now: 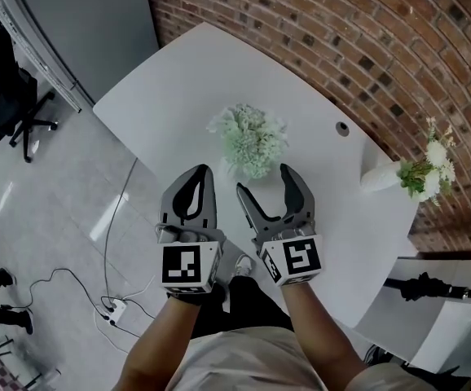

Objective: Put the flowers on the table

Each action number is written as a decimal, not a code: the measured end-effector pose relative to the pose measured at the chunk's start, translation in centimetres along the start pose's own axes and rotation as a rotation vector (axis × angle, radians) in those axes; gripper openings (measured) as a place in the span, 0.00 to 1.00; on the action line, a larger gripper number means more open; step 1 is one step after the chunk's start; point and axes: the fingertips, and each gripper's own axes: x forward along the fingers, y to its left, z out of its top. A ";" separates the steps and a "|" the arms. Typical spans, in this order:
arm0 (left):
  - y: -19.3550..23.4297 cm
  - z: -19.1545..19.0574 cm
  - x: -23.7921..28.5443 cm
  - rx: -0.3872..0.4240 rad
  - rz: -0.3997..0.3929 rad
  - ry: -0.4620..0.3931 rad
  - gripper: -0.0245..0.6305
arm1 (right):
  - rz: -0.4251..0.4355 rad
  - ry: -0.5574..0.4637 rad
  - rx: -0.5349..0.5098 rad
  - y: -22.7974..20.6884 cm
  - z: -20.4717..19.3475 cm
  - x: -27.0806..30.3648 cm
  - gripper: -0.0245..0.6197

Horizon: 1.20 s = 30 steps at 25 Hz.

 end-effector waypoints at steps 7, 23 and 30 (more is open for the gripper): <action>-0.5 2.1 -2.1 -0.008 -0.026 -0.007 0.05 | -0.020 -0.004 -0.019 1.9 2.7 -2.1 0.42; -2.2 3.5 -4.4 -0.020 -0.070 -0.040 0.05 | -0.039 -0.010 -0.047 4.0 5.7 -4.3 0.10; -4.5 4.1 -5.1 -0.027 -0.109 -0.046 0.05 | -0.048 -0.048 -0.055 4.0 7.6 -6.0 0.08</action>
